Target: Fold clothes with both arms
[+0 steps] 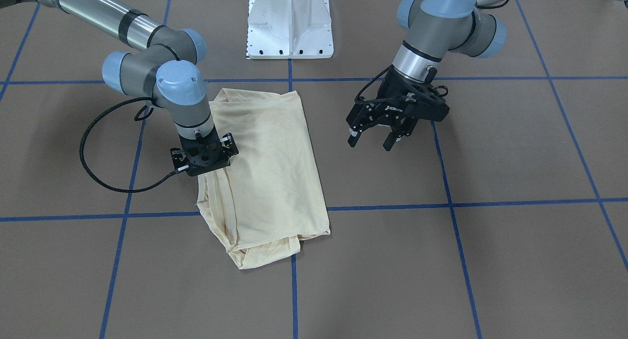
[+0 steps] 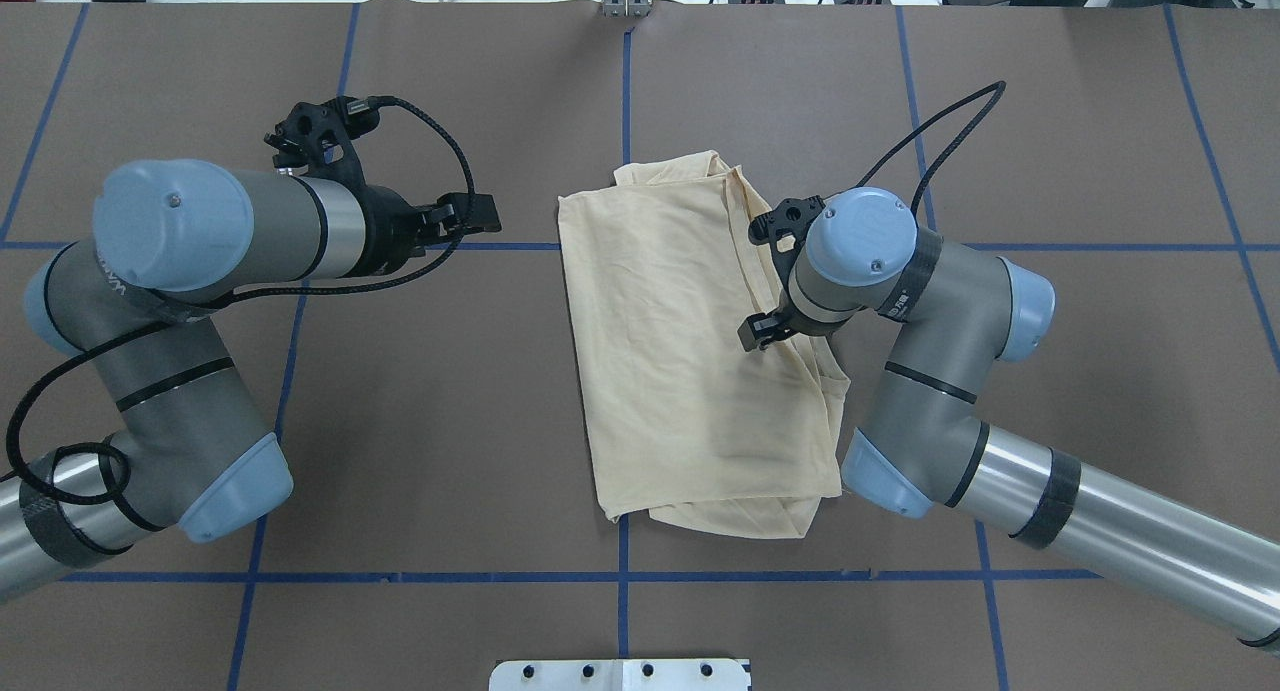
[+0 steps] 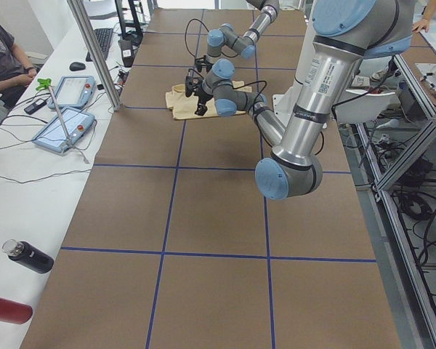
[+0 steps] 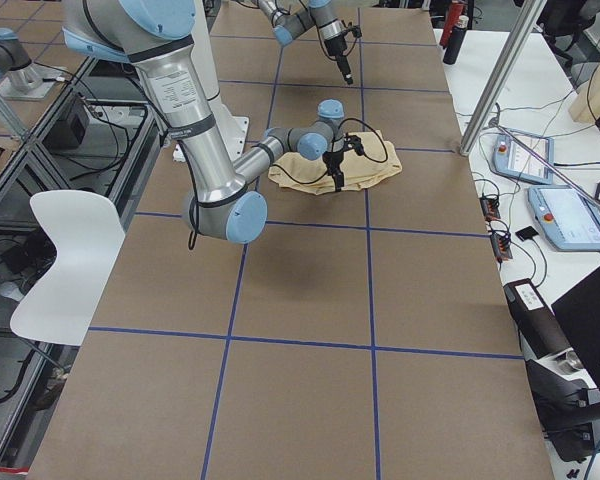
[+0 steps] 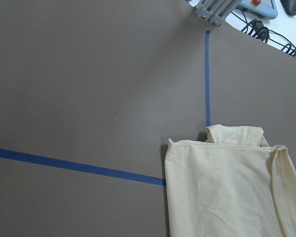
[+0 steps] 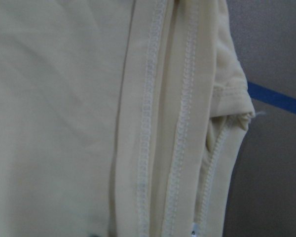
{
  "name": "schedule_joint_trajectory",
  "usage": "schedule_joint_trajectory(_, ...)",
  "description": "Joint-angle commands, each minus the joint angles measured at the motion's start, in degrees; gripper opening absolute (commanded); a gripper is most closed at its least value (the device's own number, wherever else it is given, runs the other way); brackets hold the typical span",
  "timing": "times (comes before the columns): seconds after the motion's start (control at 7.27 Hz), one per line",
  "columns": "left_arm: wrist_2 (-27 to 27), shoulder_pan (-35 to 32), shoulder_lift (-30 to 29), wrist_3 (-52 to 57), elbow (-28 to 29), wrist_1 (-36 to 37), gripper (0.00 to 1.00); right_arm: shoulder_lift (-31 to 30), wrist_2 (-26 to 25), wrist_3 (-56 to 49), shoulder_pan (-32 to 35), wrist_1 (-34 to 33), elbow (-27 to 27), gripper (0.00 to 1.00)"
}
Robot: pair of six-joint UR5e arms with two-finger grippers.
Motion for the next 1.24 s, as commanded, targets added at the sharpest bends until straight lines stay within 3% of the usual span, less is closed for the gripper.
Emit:
schedule_joint_trajectory(0.0,0.06,0.03,0.0,-0.01,0.0,0.0,1.0,-0.39,1.39,-1.17,1.51,0.1,-0.17,1.0)
schedule_joint_trajectory(1.1,0.06,0.03,0.0,0.08,0.35,-0.09,1.0,-3.56,5.62,-5.13,6.51,0.45,0.09,1.0)
